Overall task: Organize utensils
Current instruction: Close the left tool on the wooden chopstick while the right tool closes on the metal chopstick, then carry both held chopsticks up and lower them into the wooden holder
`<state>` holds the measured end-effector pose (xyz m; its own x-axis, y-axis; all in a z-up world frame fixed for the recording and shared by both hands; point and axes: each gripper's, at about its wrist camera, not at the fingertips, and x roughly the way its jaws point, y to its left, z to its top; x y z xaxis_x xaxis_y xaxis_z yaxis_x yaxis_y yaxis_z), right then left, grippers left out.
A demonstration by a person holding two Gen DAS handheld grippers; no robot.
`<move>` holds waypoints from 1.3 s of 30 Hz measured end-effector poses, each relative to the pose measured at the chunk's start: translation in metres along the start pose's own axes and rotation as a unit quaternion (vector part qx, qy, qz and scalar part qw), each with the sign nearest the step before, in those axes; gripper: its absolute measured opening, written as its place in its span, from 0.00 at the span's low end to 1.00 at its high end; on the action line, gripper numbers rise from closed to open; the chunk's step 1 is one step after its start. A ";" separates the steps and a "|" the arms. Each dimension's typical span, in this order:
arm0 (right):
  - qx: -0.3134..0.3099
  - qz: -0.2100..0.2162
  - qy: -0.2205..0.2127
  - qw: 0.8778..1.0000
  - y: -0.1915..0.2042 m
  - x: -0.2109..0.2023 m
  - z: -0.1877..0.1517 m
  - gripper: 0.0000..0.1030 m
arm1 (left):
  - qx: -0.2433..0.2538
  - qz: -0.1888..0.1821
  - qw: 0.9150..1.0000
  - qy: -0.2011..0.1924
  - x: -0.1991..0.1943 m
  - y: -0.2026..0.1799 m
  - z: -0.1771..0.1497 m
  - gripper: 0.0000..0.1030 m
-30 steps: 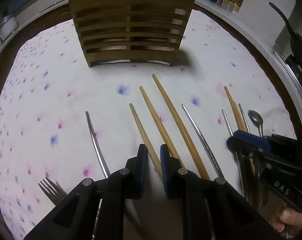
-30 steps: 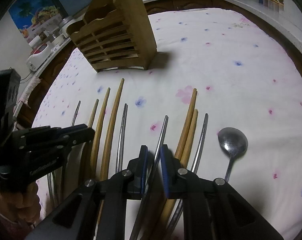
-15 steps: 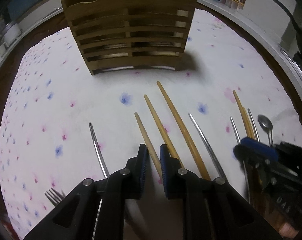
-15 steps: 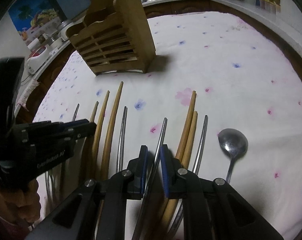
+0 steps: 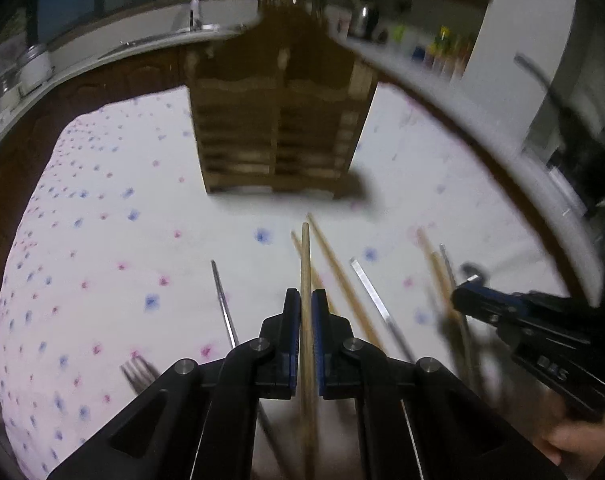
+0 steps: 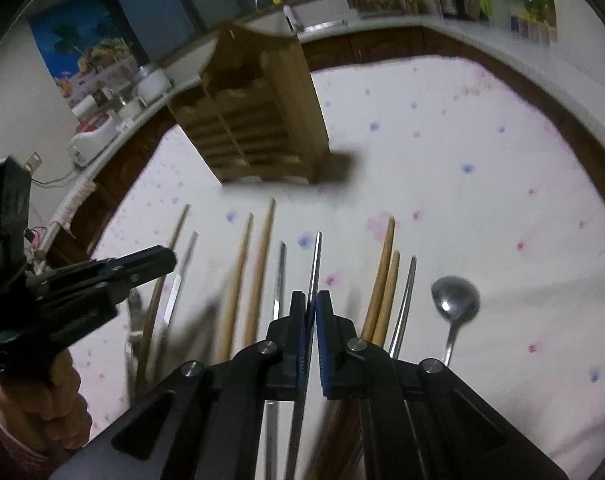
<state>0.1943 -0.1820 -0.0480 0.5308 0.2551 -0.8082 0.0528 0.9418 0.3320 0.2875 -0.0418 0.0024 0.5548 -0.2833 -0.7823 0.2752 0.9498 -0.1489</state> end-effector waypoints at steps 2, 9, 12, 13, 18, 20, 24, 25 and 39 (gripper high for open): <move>-0.006 -0.001 -0.017 1.000 0.006 -0.017 0.004 0.05 | -0.007 -0.012 1.000 -0.027 -0.028 0.002 -0.003 0.04; -0.018 0.018 -0.079 0.997 0.024 -0.069 0.012 0.05 | -0.027 -0.042 0.994 -0.099 -0.110 0.014 -0.023 0.04; -0.027 0.017 -0.107 0.994 0.031 -0.088 0.014 0.05 | -0.036 -0.049 0.990 -0.124 -0.136 0.022 -0.034 0.04; -0.029 0.019 -0.116 0.993 0.033 -0.093 0.015 0.05 | -0.041 -0.048 0.989 -0.134 -0.145 0.025 -0.039 0.04; -0.035 0.023 -0.137 0.990 0.038 -0.107 0.020 0.05 | -0.060 -0.058 0.983 -0.166 -0.166 0.036 -0.052 0.04; -0.039 0.023 -0.142 0.989 0.040 -0.108 0.022 0.05 | -0.060 -0.056 0.982 -0.171 -0.169 0.035 -0.057 0.04; -0.041 0.025 -0.149 0.988 0.044 -0.114 0.021 0.05 | -0.062 -0.057 0.981 -0.172 -0.167 0.035 -0.060 0.04; -0.042 0.025 -0.150 0.987 0.044 -0.116 0.020 0.05 | -0.065 -0.059 0.981 -0.171 -0.167 0.037 -0.062 0.04; -0.047 0.028 -0.171 0.984 0.050 -0.127 0.024 0.05 | -0.071 -0.057 0.979 -0.182 -0.167 0.038 -0.050 0.04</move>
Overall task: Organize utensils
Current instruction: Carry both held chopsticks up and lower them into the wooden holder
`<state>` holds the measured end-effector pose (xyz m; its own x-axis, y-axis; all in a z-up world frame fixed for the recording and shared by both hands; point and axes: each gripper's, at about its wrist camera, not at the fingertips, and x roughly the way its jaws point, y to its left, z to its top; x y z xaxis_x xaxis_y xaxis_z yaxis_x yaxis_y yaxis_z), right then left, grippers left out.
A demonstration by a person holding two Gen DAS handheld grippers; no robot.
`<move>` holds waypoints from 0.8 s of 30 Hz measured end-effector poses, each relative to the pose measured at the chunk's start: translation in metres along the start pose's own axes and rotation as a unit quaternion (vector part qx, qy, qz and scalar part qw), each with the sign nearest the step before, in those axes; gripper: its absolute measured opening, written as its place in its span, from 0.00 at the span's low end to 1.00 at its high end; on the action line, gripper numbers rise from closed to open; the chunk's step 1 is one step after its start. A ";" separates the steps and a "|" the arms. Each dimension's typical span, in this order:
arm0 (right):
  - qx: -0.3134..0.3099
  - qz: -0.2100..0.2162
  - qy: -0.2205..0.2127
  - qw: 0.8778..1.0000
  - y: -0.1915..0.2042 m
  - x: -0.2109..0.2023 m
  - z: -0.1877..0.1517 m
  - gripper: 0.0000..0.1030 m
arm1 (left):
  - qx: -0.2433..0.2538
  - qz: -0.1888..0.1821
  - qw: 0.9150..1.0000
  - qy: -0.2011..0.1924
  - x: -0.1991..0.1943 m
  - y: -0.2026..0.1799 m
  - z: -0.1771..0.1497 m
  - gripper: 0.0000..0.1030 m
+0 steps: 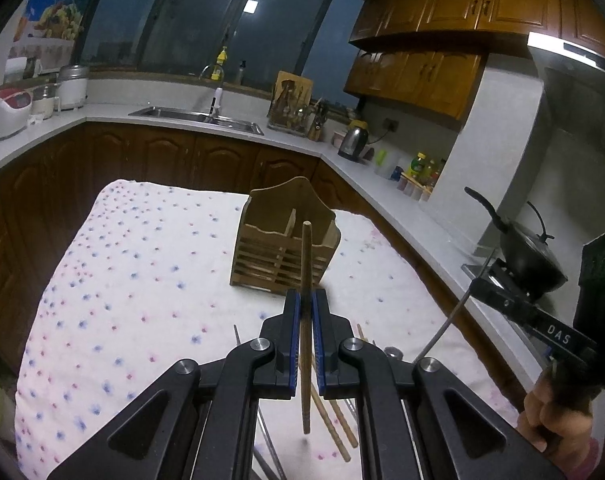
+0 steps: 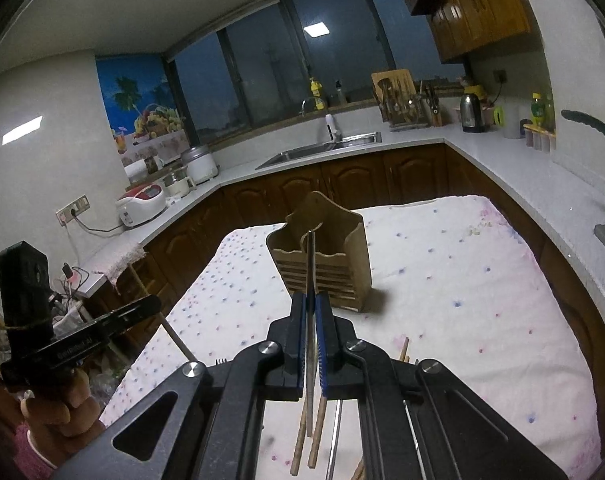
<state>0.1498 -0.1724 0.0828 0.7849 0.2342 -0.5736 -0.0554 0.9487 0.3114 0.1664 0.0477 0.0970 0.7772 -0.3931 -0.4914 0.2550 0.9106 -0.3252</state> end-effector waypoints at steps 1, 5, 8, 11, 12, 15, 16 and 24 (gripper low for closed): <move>0.002 0.000 -0.001 1.000 -0.001 0.001 0.001 0.05 | -0.001 0.000 1.000 -0.001 0.000 0.000 0.001 0.04; 0.004 -0.001 -0.005 1.000 -0.002 0.004 0.004 0.05 | -0.002 0.002 1.000 -0.006 0.002 0.002 0.003 0.04; 0.006 -0.001 -0.011 1.000 -0.004 0.008 0.008 0.05 | 0.000 0.006 1.000 -0.013 0.004 0.003 0.008 0.04; 0.007 -0.001 -0.020 1.000 -0.005 0.014 0.016 0.05 | 0.003 0.007 1.000 -0.021 0.008 0.004 0.014 0.04; 0.007 -0.002 -0.023 1.000 -0.005 0.015 0.018 0.05 | 0.004 0.007 1.000 -0.023 0.009 0.004 0.017 0.04; 0.007 -0.003 -0.035 0.999 -0.006 0.025 0.032 0.05 | 0.012 0.010 0.999 -0.040 0.014 0.004 0.030 0.04; 0.007 -0.003 -0.040 0.999 -0.006 0.028 0.038 0.05 | 0.014 0.010 0.999 -0.046 0.015 0.006 0.034 0.04; -0.001 -0.012 -0.104 0.995 -0.008 0.059 0.095 0.05 | 0.022 0.027 0.994 -0.101 0.045 0.013 0.083 0.04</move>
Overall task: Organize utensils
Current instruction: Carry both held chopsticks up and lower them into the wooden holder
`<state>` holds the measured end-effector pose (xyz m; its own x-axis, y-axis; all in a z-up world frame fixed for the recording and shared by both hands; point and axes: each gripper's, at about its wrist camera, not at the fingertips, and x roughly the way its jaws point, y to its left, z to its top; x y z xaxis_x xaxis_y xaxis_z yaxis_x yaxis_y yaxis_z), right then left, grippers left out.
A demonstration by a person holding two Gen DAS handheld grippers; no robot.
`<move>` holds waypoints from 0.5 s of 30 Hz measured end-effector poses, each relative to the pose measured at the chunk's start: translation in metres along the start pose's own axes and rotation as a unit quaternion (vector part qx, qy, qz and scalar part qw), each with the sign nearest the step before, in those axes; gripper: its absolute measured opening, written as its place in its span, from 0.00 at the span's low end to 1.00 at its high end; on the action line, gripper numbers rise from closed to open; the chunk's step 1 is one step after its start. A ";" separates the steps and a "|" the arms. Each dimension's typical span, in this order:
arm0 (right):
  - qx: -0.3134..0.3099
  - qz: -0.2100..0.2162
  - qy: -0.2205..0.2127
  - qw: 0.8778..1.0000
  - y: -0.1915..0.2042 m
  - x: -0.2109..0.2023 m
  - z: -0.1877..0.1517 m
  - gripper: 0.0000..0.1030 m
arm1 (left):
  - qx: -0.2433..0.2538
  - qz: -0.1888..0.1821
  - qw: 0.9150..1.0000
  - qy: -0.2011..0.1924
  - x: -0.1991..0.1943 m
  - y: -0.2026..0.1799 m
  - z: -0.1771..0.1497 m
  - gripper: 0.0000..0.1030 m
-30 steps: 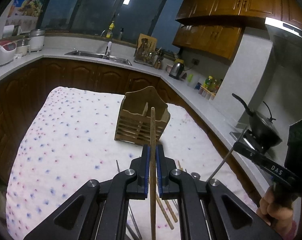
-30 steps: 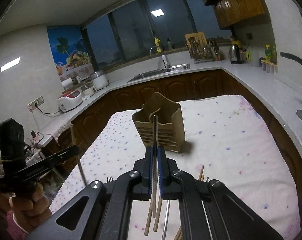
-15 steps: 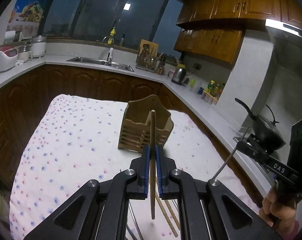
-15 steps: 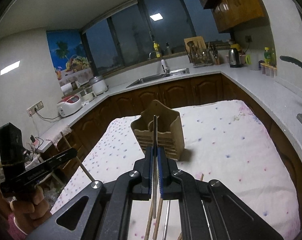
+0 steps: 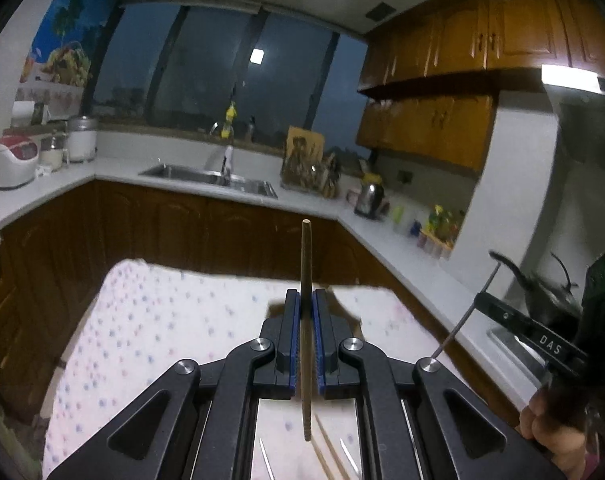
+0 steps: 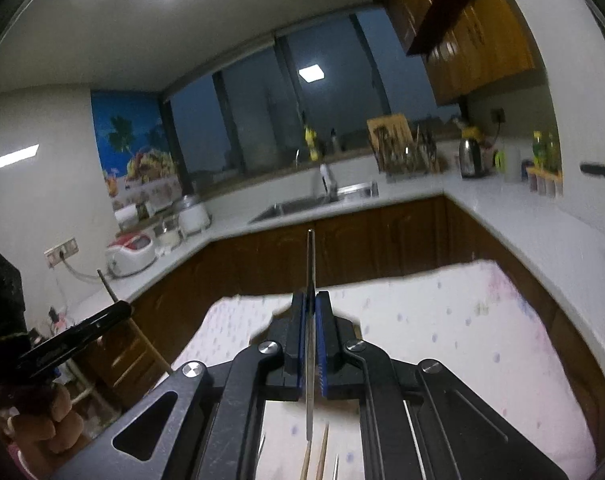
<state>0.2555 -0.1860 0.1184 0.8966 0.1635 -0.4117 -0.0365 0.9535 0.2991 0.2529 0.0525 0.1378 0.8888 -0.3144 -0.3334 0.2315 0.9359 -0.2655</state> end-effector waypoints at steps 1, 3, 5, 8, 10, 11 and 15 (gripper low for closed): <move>0.001 -0.001 -0.009 1.000 -0.001 0.007 0.007 0.05 | -0.002 0.002 1.000 -0.009 0.008 0.002 0.008 0.04; 0.002 -0.003 -0.025 1.000 -0.003 0.017 0.018 0.05 | -0.006 0.004 1.000 -0.026 0.019 0.006 0.019 0.04; 0.002 -0.004 -0.035 0.999 -0.007 0.029 0.026 0.05 | -0.008 0.006 0.999 -0.041 0.032 0.009 0.025 0.04; -0.001 -0.013 -0.037 0.999 -0.011 0.052 0.029 0.05 | -0.010 0.016 0.998 -0.058 0.058 0.013 0.029 0.04; 0.000 -0.016 -0.034 0.999 -0.014 0.061 0.027 0.05 | -0.011 0.026 0.998 -0.061 0.079 0.014 0.024 0.04; 0.002 -0.018 -0.029 0.999 -0.016 0.069 0.024 0.05 | -0.013 0.028 0.998 -0.060 0.090 0.015 0.019 0.04; 0.010 -0.020 -0.015 1.000 -0.028 0.101 0.000 0.05 | -0.025 0.035 0.997 -0.061 0.133 0.020 -0.007 0.04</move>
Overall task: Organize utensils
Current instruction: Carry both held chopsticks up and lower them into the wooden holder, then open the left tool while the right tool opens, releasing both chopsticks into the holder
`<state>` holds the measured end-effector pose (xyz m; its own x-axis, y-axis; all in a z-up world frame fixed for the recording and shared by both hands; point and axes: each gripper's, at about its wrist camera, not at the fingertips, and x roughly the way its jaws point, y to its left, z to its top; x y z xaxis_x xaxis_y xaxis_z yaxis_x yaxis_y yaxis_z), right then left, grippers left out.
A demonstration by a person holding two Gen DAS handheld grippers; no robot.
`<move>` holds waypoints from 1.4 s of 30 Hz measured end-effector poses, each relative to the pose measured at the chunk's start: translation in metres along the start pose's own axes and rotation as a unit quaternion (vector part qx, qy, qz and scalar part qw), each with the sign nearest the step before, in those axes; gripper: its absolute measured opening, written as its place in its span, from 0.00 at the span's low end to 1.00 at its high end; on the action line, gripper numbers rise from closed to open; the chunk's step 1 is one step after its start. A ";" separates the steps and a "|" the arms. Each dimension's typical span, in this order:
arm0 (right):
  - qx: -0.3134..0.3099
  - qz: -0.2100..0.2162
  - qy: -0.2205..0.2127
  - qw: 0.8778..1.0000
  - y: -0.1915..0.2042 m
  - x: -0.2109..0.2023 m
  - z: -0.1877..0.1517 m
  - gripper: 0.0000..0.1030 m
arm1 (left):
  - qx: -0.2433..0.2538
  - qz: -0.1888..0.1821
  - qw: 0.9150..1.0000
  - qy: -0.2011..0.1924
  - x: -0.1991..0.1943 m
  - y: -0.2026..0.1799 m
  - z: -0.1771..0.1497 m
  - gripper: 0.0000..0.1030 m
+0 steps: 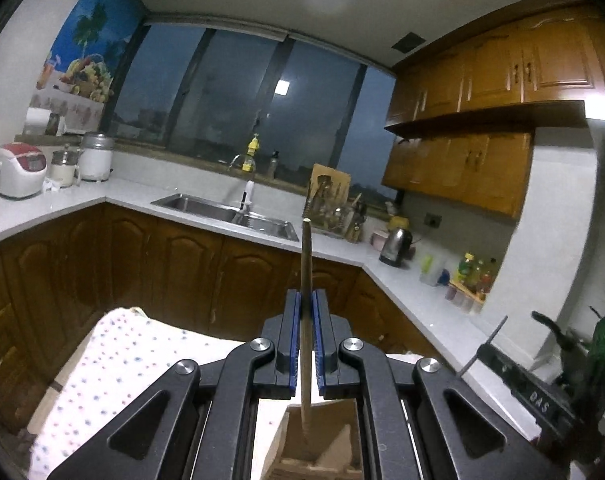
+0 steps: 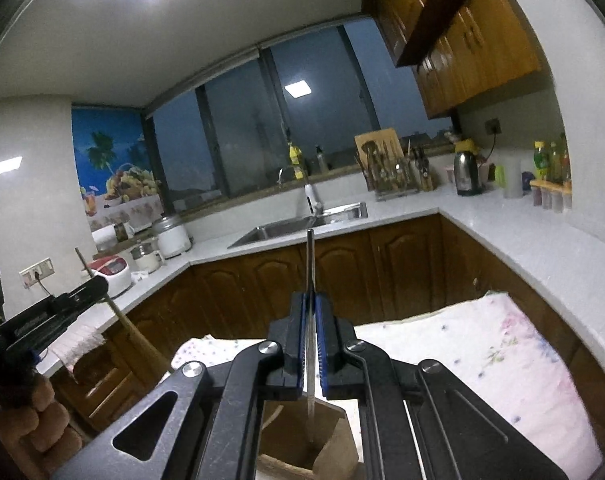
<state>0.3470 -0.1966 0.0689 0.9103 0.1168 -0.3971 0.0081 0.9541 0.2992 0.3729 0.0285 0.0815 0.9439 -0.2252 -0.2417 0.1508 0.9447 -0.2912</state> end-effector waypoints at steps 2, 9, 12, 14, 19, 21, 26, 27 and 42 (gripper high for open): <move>0.003 -0.003 0.008 1.000 -0.004 0.009 -0.012 0.05 | -0.009 0.002 1.000 0.009 0.018 0.001 -0.014 0.04; 0.015 -0.010 0.018 1.000 -0.015 0.023 -0.033 0.05 | -0.025 0.011 0.999 0.039 0.072 0.004 -0.047 0.04; 0.020 -0.010 0.026 0.999 -0.017 0.028 -0.037 0.05 | -0.023 0.011 0.998 0.053 0.087 0.006 -0.048 0.04; 0.023 -0.012 0.034 0.999 -0.018 0.032 -0.041 0.05 | -0.021 0.010 0.998 0.063 0.096 0.008 -0.046 0.04; 0.022 -0.016 0.037 0.999 -0.019 0.032 -0.045 0.05 | -0.015 0.008 0.997 0.075 0.102 0.011 -0.038 0.04; 0.024 -0.016 0.040 0.999 -0.020 0.032 -0.043 0.05 | -0.015 0.007 0.997 0.078 0.099 0.013 -0.030 0.05; 0.025 -0.014 0.046 0.999 -0.021 0.034 -0.041 0.05 | -0.014 0.004 0.996 0.084 0.095 0.018 -0.022 0.04; 0.024 -0.014 0.047 0.999 -0.021 0.034 -0.041 0.05 | -0.012 0.005 0.996 0.085 0.097 0.018 -0.021 0.04; 0.064 -0.001 0.051 0.997 -0.031 0.011 -0.038 0.62 | -0.018 -0.003 0.997 0.077 0.062 0.024 -0.023 0.53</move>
<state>0.3416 -0.2147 0.0224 0.8630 0.1492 -0.4826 0.0686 0.9120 0.4045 0.4286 0.0321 0.0381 0.8858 -0.2681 -0.3787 0.1440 0.9347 -0.3250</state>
